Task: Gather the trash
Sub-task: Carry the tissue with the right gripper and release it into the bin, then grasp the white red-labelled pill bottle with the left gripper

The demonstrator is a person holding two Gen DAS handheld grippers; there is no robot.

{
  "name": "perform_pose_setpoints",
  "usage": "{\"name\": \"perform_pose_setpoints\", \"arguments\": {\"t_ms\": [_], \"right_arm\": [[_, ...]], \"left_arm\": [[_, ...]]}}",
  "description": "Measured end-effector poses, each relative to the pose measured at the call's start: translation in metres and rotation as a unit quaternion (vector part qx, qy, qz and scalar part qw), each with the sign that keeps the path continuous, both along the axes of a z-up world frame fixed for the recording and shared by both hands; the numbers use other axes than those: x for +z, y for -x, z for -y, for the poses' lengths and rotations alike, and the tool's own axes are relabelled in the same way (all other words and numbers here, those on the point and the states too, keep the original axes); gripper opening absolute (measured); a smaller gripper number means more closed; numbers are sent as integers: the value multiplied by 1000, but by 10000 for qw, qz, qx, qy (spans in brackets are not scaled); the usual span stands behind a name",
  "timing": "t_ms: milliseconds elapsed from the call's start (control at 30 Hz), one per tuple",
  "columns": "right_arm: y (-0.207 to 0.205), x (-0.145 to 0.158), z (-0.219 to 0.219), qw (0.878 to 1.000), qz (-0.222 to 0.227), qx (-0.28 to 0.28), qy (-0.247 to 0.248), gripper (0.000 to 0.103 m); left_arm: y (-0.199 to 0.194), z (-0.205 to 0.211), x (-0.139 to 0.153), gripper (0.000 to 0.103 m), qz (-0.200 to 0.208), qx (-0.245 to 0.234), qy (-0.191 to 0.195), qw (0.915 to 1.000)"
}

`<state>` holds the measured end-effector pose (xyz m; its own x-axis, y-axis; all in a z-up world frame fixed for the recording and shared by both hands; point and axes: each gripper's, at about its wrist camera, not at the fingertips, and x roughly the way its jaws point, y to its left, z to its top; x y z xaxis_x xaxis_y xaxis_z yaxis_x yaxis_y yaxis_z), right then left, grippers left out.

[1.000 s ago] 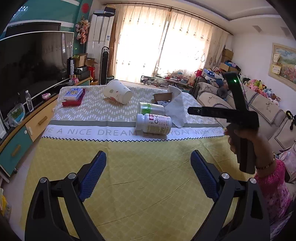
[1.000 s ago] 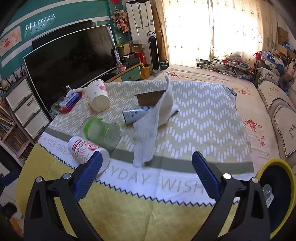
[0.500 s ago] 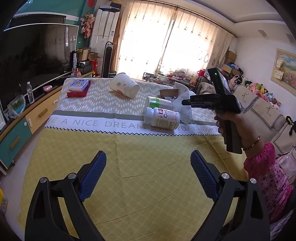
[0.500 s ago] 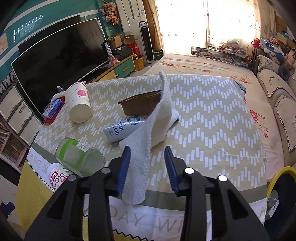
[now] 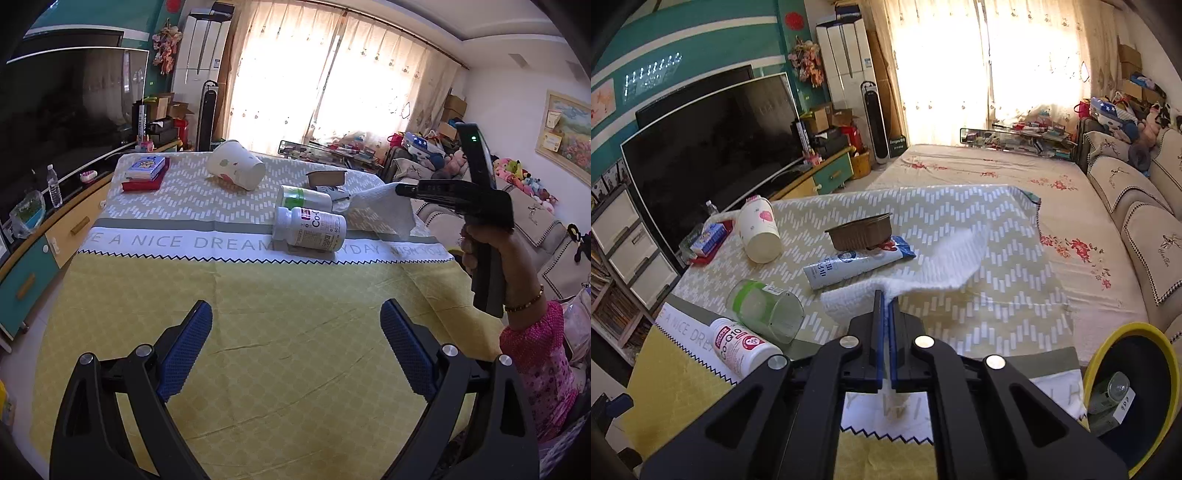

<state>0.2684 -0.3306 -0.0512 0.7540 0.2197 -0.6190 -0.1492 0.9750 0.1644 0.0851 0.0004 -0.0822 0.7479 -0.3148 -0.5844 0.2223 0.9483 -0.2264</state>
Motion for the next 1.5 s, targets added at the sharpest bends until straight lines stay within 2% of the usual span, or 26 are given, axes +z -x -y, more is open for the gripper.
{"name": "perform_pose_setpoints", "arguments": {"t_ms": [200,367,533,667,767,900,967,1000,1033,1067,1133,1267,1500], "right_arm": [[54,27,20,9985,536,-113,-92,2],[90,41,47,9968,744,-270,-135,2],[115,48,97,9918,856,-938,-106,2],[128,46,143,9862,764,-1463,-155,2],[125,35,173,9813,466,-1865,42,3],[105,8,207,9766,-75,-2141,207,5],[88,-11,219,9742,-543,-2172,299,21],[78,-24,223,9713,-831,-2184,435,46],[70,-36,227,9665,-1113,-2233,606,64],[64,-48,230,9604,-1399,-2272,796,65],[61,-63,234,9537,-1557,-2394,946,65],[71,-67,240,9574,-1337,-2481,635,64],[90,-49,221,9678,-936,-2285,483,68]], "left_arm": [[2,10,-1,91,-17,-96,-65,9999],[6,20,0,91,14,-178,-101,9998],[12,34,0,91,36,-275,-167,9995],[14,45,1,91,65,-345,-214,9992],[13,54,2,91,59,-388,-208,9990],[11,67,2,91,21,-475,-247,9986],[10,73,2,91,17,-527,-279,9982],[9,76,2,91,18,-554,-300,9980],[9,78,2,91,20,-574,-314,9979],[8,80,3,91,22,-595,-324,9977],[7,82,2,91,15,-610,-347,9975],[3,81,1,91,-51,-584,-347,9977],[-11,73,-3,91,-158,-439,-348,9983]]}}
